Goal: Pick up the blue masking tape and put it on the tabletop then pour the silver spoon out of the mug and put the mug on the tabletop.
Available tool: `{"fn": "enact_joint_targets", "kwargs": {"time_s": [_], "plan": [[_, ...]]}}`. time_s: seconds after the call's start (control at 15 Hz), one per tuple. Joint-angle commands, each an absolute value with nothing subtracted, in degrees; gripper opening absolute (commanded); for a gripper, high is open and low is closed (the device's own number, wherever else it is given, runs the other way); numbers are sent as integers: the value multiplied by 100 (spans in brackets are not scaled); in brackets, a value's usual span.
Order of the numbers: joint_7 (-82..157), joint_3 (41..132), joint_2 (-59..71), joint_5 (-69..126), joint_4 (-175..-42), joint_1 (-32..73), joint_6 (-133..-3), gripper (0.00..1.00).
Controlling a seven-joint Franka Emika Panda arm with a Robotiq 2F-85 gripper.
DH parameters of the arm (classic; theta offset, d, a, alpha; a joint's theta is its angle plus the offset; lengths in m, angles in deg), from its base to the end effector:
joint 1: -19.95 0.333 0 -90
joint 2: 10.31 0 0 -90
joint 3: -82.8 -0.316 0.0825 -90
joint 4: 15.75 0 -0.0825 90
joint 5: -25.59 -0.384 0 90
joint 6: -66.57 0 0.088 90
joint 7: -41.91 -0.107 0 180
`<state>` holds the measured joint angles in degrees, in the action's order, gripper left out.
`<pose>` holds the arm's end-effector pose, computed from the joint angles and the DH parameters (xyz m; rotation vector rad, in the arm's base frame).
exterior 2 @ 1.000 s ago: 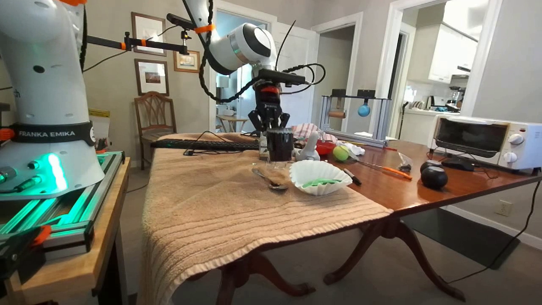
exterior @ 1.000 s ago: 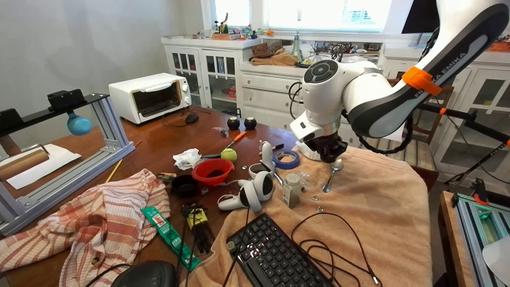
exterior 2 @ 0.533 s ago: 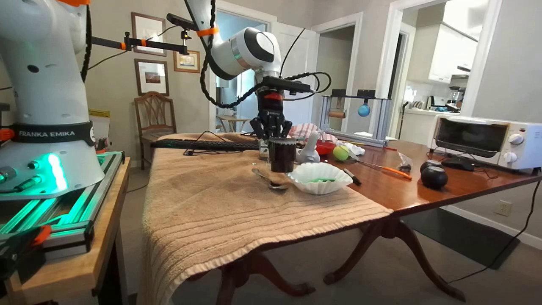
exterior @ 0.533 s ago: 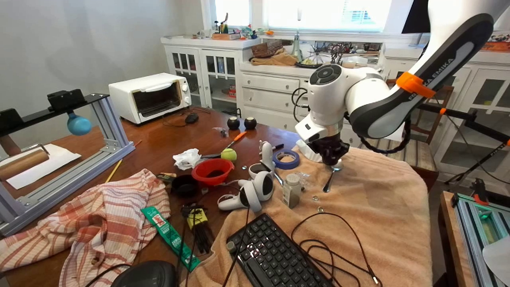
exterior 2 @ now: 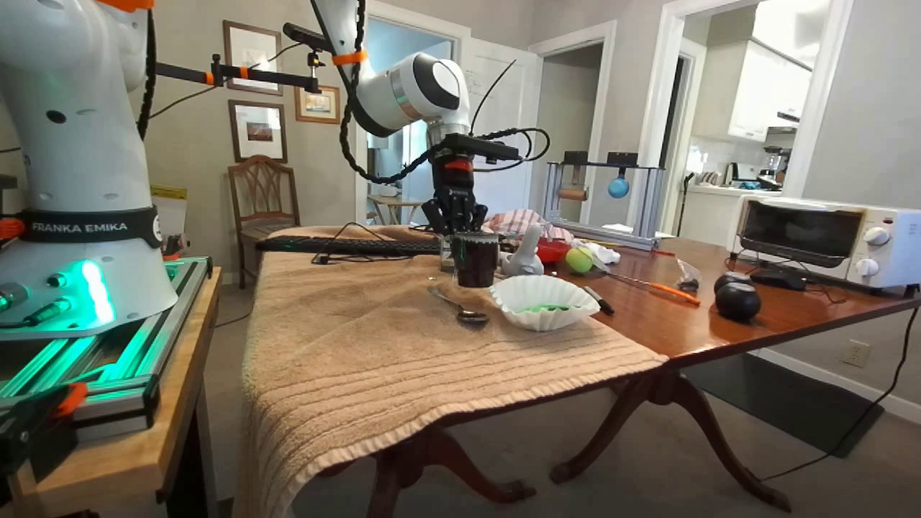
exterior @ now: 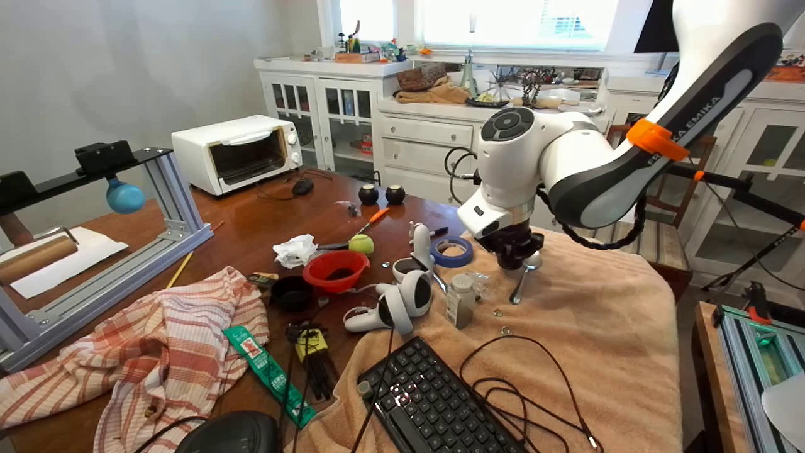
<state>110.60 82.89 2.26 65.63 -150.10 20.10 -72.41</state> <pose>0.5011 -0.0020 0.2291 1.7956 2.1881 -0.4933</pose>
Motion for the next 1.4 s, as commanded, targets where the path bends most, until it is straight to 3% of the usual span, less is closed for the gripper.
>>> {"fn": "enact_joint_targets", "kwargs": {"time_s": [0.0, 1.33], "plan": [[11502, 8231, 436, 6422, -14812, 1872, -7395, 4], [12624, 8153, 778, 5613, -14619, 1630, -7933, 4]]}}
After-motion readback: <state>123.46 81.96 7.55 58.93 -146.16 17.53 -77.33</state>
